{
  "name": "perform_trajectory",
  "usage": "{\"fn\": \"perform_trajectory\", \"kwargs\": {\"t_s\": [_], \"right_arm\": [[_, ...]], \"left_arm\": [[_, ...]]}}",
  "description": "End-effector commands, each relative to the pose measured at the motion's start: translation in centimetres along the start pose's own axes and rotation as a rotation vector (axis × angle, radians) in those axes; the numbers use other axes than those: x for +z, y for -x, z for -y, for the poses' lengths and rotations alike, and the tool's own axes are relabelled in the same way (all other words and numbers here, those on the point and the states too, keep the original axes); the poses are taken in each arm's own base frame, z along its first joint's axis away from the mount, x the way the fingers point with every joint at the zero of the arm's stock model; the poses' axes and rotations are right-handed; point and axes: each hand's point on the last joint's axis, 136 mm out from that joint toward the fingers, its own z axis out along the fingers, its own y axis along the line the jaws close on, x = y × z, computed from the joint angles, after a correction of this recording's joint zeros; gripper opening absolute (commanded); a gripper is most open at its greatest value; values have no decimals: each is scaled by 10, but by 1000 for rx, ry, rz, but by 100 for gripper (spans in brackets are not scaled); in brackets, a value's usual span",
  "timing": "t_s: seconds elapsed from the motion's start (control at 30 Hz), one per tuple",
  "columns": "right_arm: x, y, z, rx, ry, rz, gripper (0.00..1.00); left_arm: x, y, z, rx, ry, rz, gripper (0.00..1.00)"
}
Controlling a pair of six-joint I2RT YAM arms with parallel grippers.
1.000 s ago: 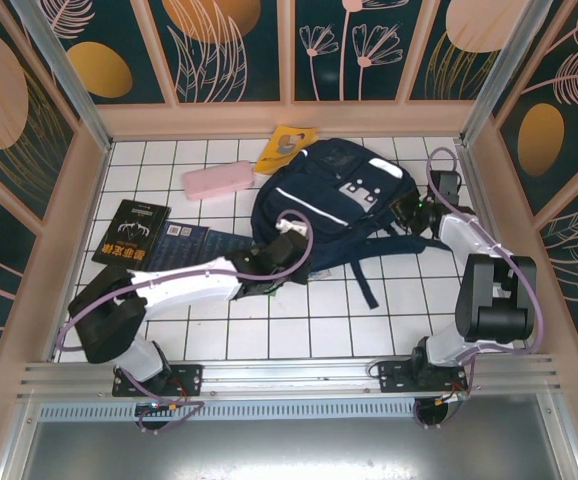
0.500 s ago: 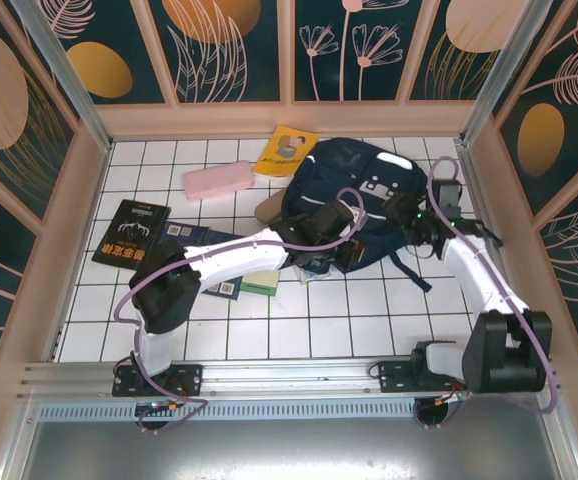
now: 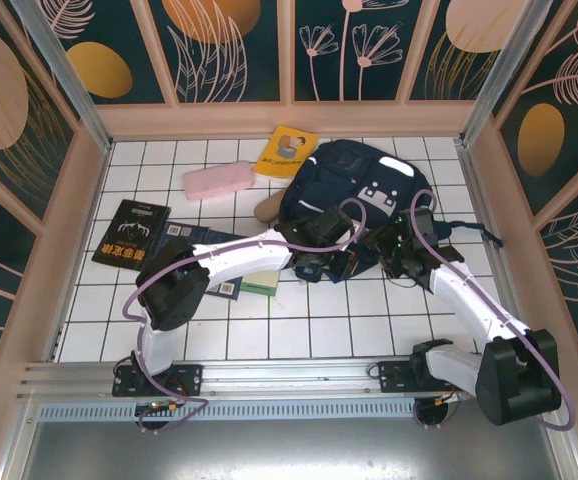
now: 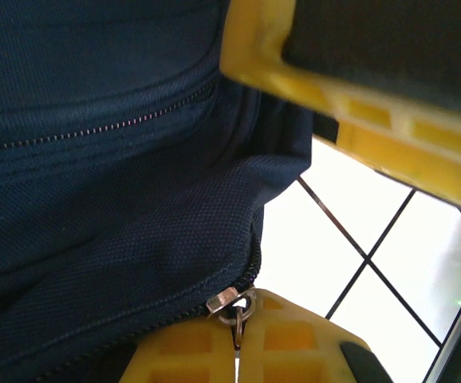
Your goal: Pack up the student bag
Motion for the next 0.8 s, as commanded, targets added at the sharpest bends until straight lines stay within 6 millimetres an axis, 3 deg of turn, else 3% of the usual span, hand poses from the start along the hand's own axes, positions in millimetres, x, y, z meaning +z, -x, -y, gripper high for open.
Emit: {"fn": "perform_trajectory", "kwargs": {"t_s": [0.0,0.13,0.2,0.23,0.33,0.43,0.6,0.77], "right_arm": [[-9,-8,23,60,-78,14,64],[-1,-14,30,96,-74,-11,67],[6,-18,23,91,-33,-43,60],[8,-18,19,88,-14,-44,55],[10,-12,5,69,38,-31,25],[1,1,-1,28,0,24,0],[-21,30,0,-24,-75,128,0],[-40,57,9,-2,-75,188,0]], "left_arm": [[-16,18,17,33,-61,69,0],[-17,16,17,28,-63,67,0],[-17,17,18,28,-69,65,0],[-16,16,18,27,-69,62,0],[-16,14,17,29,-66,57,0],[-17,13,12,31,-38,53,0],[-24,2,-12,42,84,11,0],[-45,-10,-48,29,184,-27,0]]}}
